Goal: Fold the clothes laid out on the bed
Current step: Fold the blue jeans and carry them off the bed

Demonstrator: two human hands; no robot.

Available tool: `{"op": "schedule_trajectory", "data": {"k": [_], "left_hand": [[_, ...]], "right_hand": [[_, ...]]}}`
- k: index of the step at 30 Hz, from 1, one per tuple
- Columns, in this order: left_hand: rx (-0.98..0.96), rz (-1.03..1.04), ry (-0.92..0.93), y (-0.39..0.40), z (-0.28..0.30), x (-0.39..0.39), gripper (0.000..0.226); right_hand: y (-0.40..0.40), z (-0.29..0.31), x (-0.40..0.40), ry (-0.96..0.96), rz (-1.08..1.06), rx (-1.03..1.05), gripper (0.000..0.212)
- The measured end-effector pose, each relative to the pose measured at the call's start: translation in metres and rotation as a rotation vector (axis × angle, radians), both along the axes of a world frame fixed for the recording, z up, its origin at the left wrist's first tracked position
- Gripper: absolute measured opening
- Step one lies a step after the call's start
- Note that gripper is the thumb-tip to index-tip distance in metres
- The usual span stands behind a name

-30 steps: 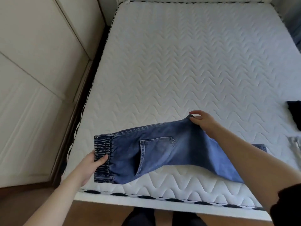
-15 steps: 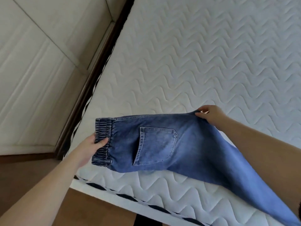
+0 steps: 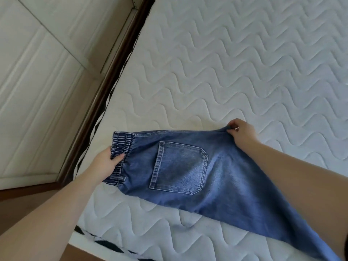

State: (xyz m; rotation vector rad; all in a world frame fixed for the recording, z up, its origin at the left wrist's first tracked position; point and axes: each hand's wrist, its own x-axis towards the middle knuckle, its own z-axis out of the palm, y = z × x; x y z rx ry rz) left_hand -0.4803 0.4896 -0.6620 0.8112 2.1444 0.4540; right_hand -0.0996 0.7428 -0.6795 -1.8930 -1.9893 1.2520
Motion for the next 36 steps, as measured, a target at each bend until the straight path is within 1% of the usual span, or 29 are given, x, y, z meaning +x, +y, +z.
{"op": "schedule_trajectory", "data": {"k": [3,7,10,13,15,18,19,21,23,24,26,28,29,31,33,36], "left_hand": [[-0.027,-0.009,0.138,0.001,-0.022,0.005,0.038],[-0.037,-0.007,0.203,0.0,-0.042,0.006,0.043],[-0.026,0.032,0.291,-0.004,-0.049,0.004,0.057],[-0.148,0.002,0.417,-0.003,-0.052,0.001,0.066],[-0.225,-0.047,0.436,0.001,-0.052,0.0,0.066],[-0.286,-0.072,0.496,0.003,-0.044,0.008,0.067],[-0.264,-0.065,0.554,0.002,-0.038,0.013,0.067],[-0.108,-0.084,0.722,0.001,-0.024,0.027,0.068],[0.142,-0.23,0.898,0.001,-0.013,0.051,0.064],[0.264,-0.339,0.934,0.003,-0.011,0.07,0.06],[0.419,-0.539,0.893,0.007,-0.014,0.117,0.057],[0.428,-0.673,0.821,0.007,-0.022,0.166,0.06],[0.4,-0.724,0.802,0.003,-0.028,0.185,0.061],[0.312,-0.811,0.786,-0.009,-0.044,0.21,0.061],[0.206,-0.856,0.775,-0.019,-0.056,0.216,0.061],[0.126,-0.86,0.781,-0.022,-0.062,0.215,0.062]], "right_hand": [[0.005,-0.019,-0.004,-0.039,0.026,0.006,0.011],[0.007,-0.038,-0.002,-0.067,0.068,0.062,0.01],[0.003,-0.049,-0.002,-0.086,0.083,0.126,0.012],[0.005,-0.052,-0.003,-0.065,0.059,0.115,0.015],[0.006,-0.054,-0.003,-0.071,0.054,0.11,0.018],[0.002,-0.049,-0.008,-0.184,0.064,0.129,0.02],[-0.001,-0.044,-0.01,-0.243,0.062,0.138,0.025],[-0.01,-0.029,-0.01,-0.319,0.038,0.184,0.04],[-0.03,-0.01,-0.007,-0.301,0.066,0.309,0.05],[-0.045,-0.003,-0.004,-0.273,0.114,0.388,0.052],[-0.085,0.004,0.001,-0.223,0.245,0.511,0.055],[-0.131,0.0,0.009,-0.226,0.386,0.543,0.058],[-0.153,-0.006,0.014,-0.253,0.46,0.523,0.059],[-0.183,-0.02,0.033,-0.347,0.576,0.402,0.062],[-0.195,-0.035,0.061,-0.43,0.596,0.305,0.064],[-0.193,-0.042,0.103,-0.497,0.548,0.263,0.067]]}}
